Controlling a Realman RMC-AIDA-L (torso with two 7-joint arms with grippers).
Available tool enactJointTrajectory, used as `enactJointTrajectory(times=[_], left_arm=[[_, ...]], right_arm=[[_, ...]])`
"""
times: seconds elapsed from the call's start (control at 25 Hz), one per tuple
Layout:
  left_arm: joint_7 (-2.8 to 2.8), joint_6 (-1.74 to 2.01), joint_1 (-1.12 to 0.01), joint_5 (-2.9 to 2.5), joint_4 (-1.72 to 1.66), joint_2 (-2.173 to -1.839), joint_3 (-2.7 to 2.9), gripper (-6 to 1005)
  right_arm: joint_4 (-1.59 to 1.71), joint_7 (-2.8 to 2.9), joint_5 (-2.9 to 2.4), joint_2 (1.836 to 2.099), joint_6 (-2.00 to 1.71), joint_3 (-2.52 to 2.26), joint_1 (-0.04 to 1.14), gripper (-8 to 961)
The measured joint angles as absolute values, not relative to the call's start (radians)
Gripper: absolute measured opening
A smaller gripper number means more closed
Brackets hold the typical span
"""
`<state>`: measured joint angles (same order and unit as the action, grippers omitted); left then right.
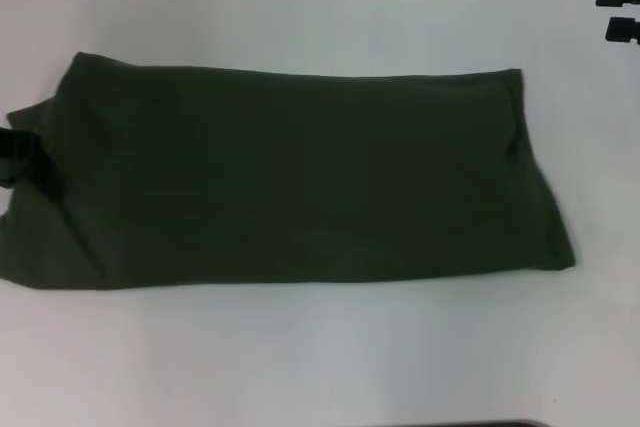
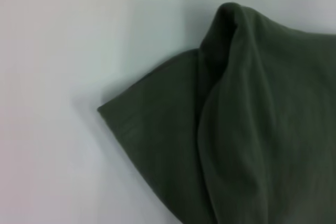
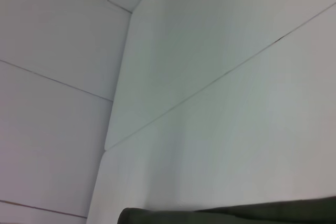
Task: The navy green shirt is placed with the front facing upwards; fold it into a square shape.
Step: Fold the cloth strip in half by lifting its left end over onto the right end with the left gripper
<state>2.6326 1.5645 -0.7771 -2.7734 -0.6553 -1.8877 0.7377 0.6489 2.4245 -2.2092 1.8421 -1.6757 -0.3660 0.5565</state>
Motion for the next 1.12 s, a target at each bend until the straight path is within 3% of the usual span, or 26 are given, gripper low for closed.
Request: enactJointTrajectory(times=[0.6, 0.96, 1.12], left_arm=[[2.684, 1.578, -0.748, -2.839, -0.707, -1.861, 0.715, 121], [2.517, 1.854, -0.778, -2.723, -0.714, -1.831, 0.541, 120], [2.499, 1.971, -0.786, -2.597, -0.726, -1.845, 0.543, 120]], right_arm=[[0.647, 2.427, -2.209, 1.839, -1.675, -0.368, 0.564, 732], [0.647, 2.43, -2.209, 1.837, -1.675, -0.372, 0.567, 732], [0.647, 2.43, -2.209, 1.837, -1.674, -0.373, 0.569, 731]])
